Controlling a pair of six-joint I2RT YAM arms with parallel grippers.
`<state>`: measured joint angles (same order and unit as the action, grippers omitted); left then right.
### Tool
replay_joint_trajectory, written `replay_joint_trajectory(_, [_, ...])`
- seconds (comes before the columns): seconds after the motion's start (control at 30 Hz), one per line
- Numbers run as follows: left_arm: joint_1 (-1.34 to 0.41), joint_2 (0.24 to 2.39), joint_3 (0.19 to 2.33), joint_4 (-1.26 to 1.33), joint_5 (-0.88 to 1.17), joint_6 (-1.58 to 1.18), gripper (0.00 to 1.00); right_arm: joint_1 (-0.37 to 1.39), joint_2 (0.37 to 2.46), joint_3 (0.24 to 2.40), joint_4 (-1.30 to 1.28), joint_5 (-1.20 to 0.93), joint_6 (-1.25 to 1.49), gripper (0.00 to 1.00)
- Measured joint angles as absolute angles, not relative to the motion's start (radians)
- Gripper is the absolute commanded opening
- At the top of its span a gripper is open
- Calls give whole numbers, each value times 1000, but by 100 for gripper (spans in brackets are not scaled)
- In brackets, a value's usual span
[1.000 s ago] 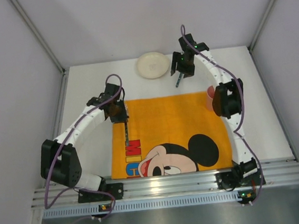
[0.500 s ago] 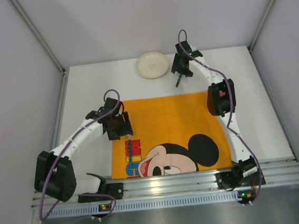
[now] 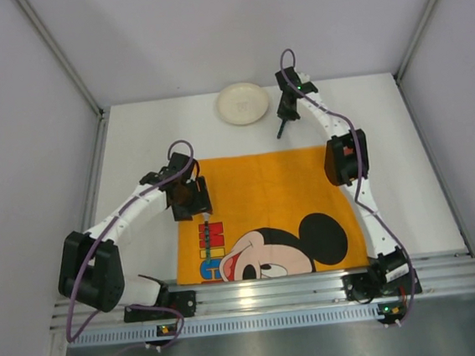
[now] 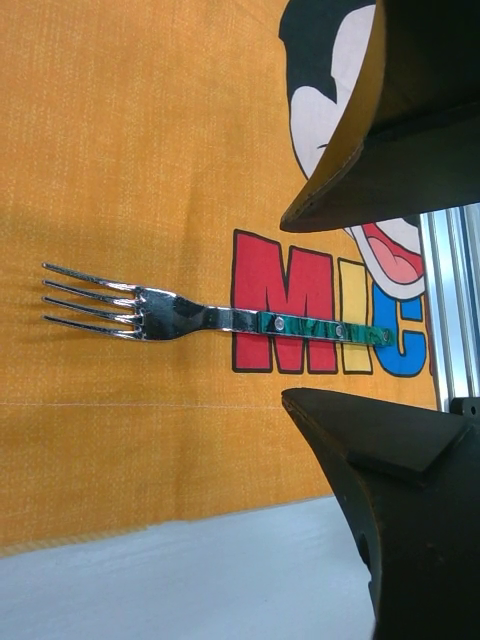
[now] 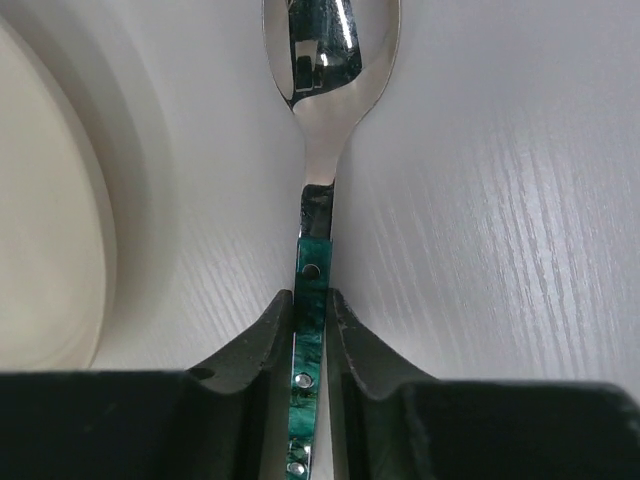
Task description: Set the dinner table for one person
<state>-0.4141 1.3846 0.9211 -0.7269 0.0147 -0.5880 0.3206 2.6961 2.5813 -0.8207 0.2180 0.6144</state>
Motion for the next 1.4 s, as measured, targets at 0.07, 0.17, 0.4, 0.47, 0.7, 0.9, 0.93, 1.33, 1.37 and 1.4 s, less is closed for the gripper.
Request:
replay_joint_trajectory(0.07, [-414, 1390, 925, -728, 15, -583, 68, 324, 2700, 2592, -834, 225, 616, 9])
replay_joint_trajectory(0.17, [-414, 1390, 932, -727, 15, -576, 68, 328, 2705, 2601, -844, 231, 614, 1])
replay_joint_trajectory(0.4, [-414, 1390, 934, -728, 14, -562, 68, 324, 2695, 2580, -832, 209, 607, 0])
replay_joint_trajectory(0.47, [-414, 1390, 936, -728, 15, -558, 68, 318, 2669, 2537, -809, 181, 593, 0])
replay_joint_trajectory(0.7, [-414, 1431, 1018, -727, 11, -543, 68, 318, 2552, 2435, -818, 63, 532, 0])
replay_joint_trajectory(0.9, [-414, 1578, 1169, -714, -9, -525, 69, 358, 2161, 2114, -805, 11, 472, 0])
replay_joint_trajectory(0.93, [-413, 1615, 1202, -708, -8, -525, 68, 371, 2059, 2020, -803, 7, 465, 0])
replay_joint_trajectory(1.33, [-371, 1972, 1642, -509, -117, -609, 63, 416, 1190, 1005, -794, -5, 472, 0])
replay_joint_trajectory(1.37, [-367, 2015, 1708, -486, -123, -611, 63, 416, 1177, 971, -803, -2, 477, 0])
replay_joint_trajectory(1.4, [-364, 2053, 1763, -467, -125, -613, 63, 416, 1166, 939, -814, 1, 486, 0])
